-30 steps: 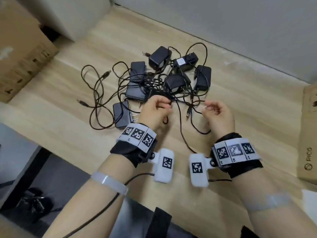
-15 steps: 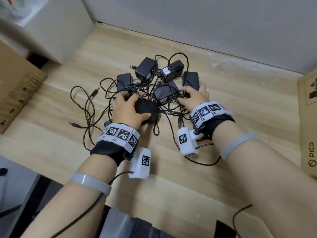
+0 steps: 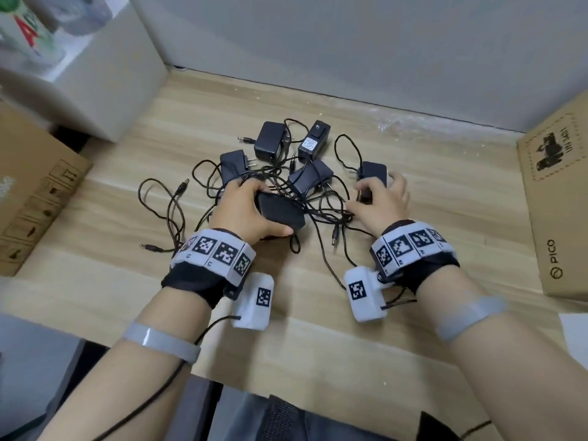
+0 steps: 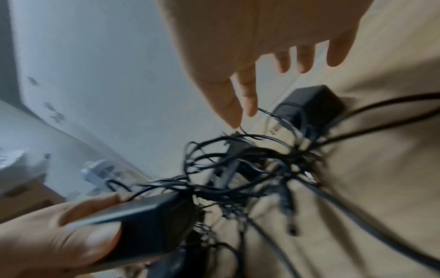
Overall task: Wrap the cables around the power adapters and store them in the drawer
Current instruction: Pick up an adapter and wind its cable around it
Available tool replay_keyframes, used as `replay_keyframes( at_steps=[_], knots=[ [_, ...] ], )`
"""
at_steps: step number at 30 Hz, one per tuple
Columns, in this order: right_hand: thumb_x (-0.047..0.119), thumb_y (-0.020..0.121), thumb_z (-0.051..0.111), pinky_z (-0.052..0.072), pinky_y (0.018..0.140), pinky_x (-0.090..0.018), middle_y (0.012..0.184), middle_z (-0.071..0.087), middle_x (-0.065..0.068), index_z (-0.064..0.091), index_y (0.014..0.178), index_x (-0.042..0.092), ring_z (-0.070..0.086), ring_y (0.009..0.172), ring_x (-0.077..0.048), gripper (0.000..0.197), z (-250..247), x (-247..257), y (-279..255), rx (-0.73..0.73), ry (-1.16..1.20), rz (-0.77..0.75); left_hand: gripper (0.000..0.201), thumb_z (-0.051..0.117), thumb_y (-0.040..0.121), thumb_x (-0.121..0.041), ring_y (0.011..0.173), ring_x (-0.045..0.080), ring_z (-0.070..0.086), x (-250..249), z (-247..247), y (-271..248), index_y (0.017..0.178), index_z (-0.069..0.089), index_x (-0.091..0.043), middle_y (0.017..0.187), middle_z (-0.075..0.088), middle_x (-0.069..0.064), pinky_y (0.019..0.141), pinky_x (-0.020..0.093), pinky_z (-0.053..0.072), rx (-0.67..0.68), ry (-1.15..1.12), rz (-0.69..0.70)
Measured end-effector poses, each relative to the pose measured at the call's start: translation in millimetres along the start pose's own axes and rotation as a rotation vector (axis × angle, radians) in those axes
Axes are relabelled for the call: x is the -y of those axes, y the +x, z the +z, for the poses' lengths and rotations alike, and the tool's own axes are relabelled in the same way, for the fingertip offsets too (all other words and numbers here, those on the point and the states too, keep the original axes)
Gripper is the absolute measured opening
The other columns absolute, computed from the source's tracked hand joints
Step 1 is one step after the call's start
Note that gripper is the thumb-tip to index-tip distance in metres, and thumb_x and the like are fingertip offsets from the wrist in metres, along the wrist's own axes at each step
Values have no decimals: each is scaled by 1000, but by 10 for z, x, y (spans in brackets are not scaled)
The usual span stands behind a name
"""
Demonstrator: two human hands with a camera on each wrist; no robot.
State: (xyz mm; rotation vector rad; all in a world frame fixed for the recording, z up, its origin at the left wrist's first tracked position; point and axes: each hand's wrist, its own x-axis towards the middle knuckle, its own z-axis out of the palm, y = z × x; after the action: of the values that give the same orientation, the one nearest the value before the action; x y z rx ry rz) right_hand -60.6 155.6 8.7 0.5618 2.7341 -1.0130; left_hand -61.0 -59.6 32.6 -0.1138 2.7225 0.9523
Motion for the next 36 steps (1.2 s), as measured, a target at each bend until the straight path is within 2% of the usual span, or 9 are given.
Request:
replay_keyframes(
  at_steps=[2, 5, 9, 15, 20, 23, 28, 32, 36],
  knots=[
    [19, 79, 66, 32, 105, -31, 128, 39, -2, 61, 100, 24, 40, 120, -17, 23, -100, 178, -120, -88, 195, -165, 62, 89, 52, -23, 86, 13, 56, -111, -117, -38, 103, 54, -19, 97, 58, -4, 67, 20, 48, 34, -209, -20],
    [17, 80, 68, 42, 76, -13, 100, 56, 9, 58, 91, 34, 53, 87, 0, 22, -266, 492, -348, 73, 480, -400, 51, 88, 54, -16, 73, 13, 61, -316, -294, -88, 95, 57, -19, 86, 63, -2, 66, 25, 51, 144, -548, -93],
    [16, 67, 80, 48, 84, -19, 111, 57, 8, 53, 97, 46, 54, 99, -1, 50, -424, 696, -518, 265, 451, -588, 32, 77, 64, -26, 62, 9, 65, -590, -511, -183, 91, 66, -13, 72, 69, -3, 59, 18, 47, 321, -848, -32],
    [9, 73, 75, 45, 75, -9, 87, 58, 18, 55, 99, 23, 55, 82, 6, 35, -779, 796, -561, 26, 566, -506, 56, 53, 70, -63, 60, 11, 65, -862, -617, -204, 101, 61, -18, 79, 67, 0, 49, 16, 49, 320, -902, -37],
    [17, 85, 64, 54, 65, -24, 90, 63, 4, 54, 97, 24, 63, 73, -13, 17, -1164, 833, -559, -101, 952, -383, 16, 56, 90, -31, 65, 13, 61, -940, -690, -136, 92, 54, -15, 89, 57, 4, 51, 17, 50, 93, -1064, -160],
    [19, 85, 64, 55, 58, -26, 87, 63, -1, 55, 93, 24, 61, 58, -15, 13, -1377, 855, -540, -193, 1101, -386, 13, 57, 89, -16, 72, 13, 56, -1067, -741, -110, 99, 51, -11, 88, 48, 1, 62, 21, 49, 16, -993, -175],
    [15, 79, 71, 57, 63, -26, 88, 63, 0, 56, 90, 29, 64, 74, -14, 24, -1509, 934, -530, -292, 961, -516, 42, 47, 91, -47, 80, 24, 69, -1430, -853, -210, 104, 64, -11, 106, 52, 6, 61, 26, 54, 259, -649, -42],
    [26, 64, 80, 52, 81, -30, 101, 58, -7, 61, 95, 33, 60, 92, -14, 37, -1473, 944, -517, -402, 737, -615, 75, 28, 83, -73, 74, 23, 71, -1687, -956, -188, 101, 64, -10, 98, 70, 15, 55, 22, 52, 495, -743, 27],
    [3, 63, 71, 44, 80, -12, 91, 42, 10, 65, 99, 25, 52, 87, -7, 43, -1403, 947, -620, -316, 455, -820, 50, 46, 84, -62, 81, 18, 69, -1808, -935, -201, 97, 62, -16, 88, 69, 3, 62, 24, 55, 555, -868, 106]
  ],
)
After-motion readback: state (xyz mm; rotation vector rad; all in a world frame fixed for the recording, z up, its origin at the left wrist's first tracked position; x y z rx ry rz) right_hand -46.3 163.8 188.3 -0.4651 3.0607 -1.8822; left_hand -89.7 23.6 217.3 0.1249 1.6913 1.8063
